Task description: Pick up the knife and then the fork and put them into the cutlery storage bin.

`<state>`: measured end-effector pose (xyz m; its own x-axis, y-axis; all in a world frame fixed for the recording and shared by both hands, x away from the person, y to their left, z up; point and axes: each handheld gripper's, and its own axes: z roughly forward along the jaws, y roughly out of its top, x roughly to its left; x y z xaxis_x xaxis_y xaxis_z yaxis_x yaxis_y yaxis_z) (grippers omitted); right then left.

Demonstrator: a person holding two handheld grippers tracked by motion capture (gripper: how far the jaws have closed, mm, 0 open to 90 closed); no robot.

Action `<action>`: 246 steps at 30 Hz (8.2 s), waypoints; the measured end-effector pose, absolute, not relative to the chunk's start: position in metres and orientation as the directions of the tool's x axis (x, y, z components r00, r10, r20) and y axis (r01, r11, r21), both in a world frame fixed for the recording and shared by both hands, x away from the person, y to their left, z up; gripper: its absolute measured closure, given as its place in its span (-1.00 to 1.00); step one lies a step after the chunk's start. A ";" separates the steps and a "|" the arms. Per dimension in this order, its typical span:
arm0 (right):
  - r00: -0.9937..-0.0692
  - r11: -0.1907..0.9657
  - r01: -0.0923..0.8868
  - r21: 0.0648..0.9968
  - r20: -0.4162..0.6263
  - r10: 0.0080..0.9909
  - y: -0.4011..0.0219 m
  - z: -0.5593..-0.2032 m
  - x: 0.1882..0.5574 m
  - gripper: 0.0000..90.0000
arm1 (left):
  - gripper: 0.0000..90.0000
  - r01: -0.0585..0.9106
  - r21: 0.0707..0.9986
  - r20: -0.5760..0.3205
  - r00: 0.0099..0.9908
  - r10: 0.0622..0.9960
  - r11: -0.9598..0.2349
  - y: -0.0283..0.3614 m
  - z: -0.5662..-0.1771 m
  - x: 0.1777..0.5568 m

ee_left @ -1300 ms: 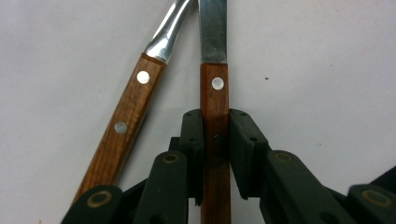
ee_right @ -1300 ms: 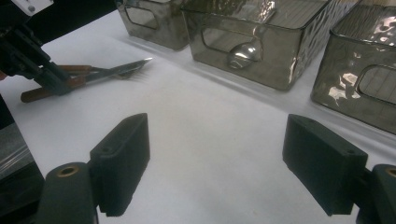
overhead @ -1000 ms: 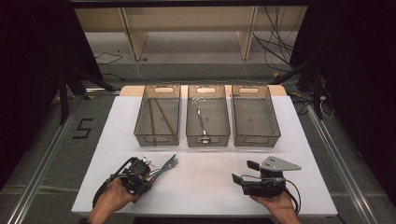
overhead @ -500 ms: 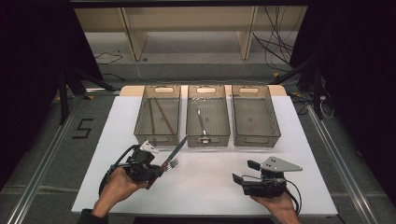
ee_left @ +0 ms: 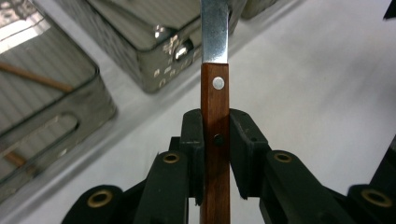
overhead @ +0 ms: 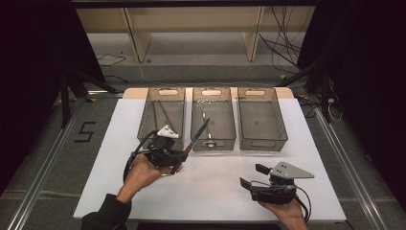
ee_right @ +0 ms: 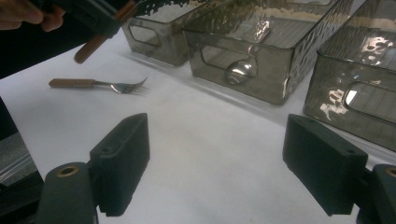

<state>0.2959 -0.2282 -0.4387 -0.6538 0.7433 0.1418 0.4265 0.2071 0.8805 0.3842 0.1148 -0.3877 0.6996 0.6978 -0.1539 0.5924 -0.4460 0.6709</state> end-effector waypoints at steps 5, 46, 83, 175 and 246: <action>-0.654 0.200 0.419 0.886 0.141 0.743 -0.229 -0.439 0.295 -0.47 | 0.69 0.570 0.700 -0.157 0.710 0.687 -0.429 0.100 -0.381 0.397; -0.677 0.209 0.411 0.887 0.143 0.722 -0.228 -0.440 0.290 -0.47 | 0.69 0.555 0.748 -0.227 0.729 0.646 -0.363 -0.039 -0.368 0.491; -0.693 0.216 0.408 0.887 0.147 0.705 -0.226 -0.440 0.287 -0.48 | 0.68 0.591 0.737 -0.282 0.711 0.644 -0.330 -0.090 -0.387 0.517; -0.691 0.225 0.421 0.879 0.151 0.707 -0.223 -0.444 0.290 -0.48 | -0.57 0.591 0.581 -0.022 0.698 0.716 -0.559 0.170 -0.400 0.385; -0.693 0.235 0.418 0.877 0.140 0.707 -0.220 -0.443 0.288 -0.48 | 0.69 0.561 0.505 -0.036 0.773 0.633 -0.656 0.167 -0.414 0.367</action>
